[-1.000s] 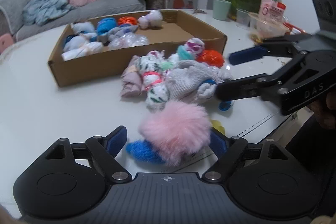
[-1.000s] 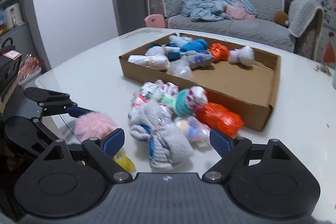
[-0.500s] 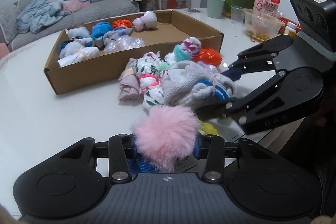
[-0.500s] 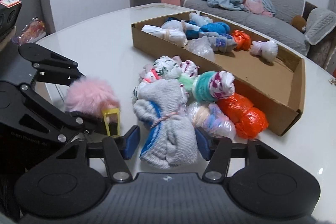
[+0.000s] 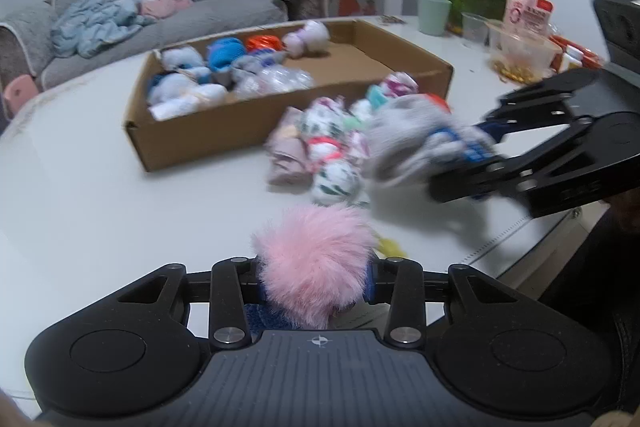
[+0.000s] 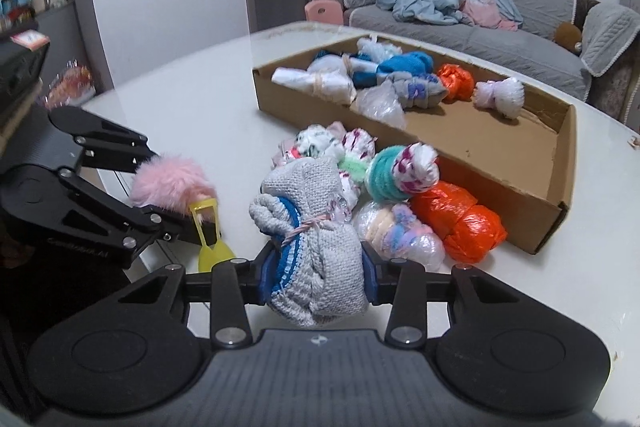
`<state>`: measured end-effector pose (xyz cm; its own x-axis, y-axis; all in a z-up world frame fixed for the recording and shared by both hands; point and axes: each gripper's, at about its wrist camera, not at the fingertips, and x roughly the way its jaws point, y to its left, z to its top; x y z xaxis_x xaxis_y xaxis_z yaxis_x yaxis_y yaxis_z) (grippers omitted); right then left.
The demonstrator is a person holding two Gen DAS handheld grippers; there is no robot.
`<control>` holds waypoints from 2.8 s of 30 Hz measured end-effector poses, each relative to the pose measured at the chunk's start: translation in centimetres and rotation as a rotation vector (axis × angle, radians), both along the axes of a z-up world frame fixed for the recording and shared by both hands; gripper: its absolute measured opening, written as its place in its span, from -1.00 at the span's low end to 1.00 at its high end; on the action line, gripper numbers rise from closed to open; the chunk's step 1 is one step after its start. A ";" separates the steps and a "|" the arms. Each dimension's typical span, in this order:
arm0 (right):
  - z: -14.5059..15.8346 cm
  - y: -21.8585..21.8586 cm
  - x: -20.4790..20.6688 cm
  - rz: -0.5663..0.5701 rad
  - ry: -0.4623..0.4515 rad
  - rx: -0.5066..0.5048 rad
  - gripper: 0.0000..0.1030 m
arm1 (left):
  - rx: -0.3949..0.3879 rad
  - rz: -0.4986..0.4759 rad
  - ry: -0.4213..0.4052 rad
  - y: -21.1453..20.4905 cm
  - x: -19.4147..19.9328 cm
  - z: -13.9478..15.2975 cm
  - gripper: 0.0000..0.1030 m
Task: Organize objects
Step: 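Grasp pink pompom hat with left gripper while right gripper grasps grey knit sock roll, then carry the pompom hat and grey sock roll into the box and lower them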
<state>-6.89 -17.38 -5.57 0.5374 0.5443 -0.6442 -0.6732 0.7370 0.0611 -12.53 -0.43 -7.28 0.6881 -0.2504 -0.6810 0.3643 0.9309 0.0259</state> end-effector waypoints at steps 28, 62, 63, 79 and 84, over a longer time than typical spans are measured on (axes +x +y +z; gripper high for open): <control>11.4 -7.7 11.7 -0.177 -0.117 -0.039 -0.26 | -0.005 -0.055 -0.113 -1.2 13.2 16.6 -0.11; 2.5 -2.9 24.8 -0.167 0.085 -0.259 -0.26 | 0.120 -0.174 0.139 -10.6 30.2 0.8 -0.10; 2.5 -2.8 24.8 -0.158 0.080 -0.269 -0.26 | 0.126 -0.175 0.140 -10.4 30.3 0.7 -0.09; 1.8 -1.5 25.7 -0.069 0.058 -0.411 -0.29 | 0.142 -0.176 0.138 -10.0 30.9 0.6 -0.07; 1.7 -1.3 26.9 -0.104 0.082 -0.389 -0.27 | 0.140 -0.162 0.136 -10.1 31.5 0.6 -0.04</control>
<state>20.04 -18.71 -3.88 0.5151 0.1975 -0.8340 -0.5985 0.7795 -0.1851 18.96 -10.52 -6.66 0.5463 -0.2464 -0.8005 0.5176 0.8508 0.0913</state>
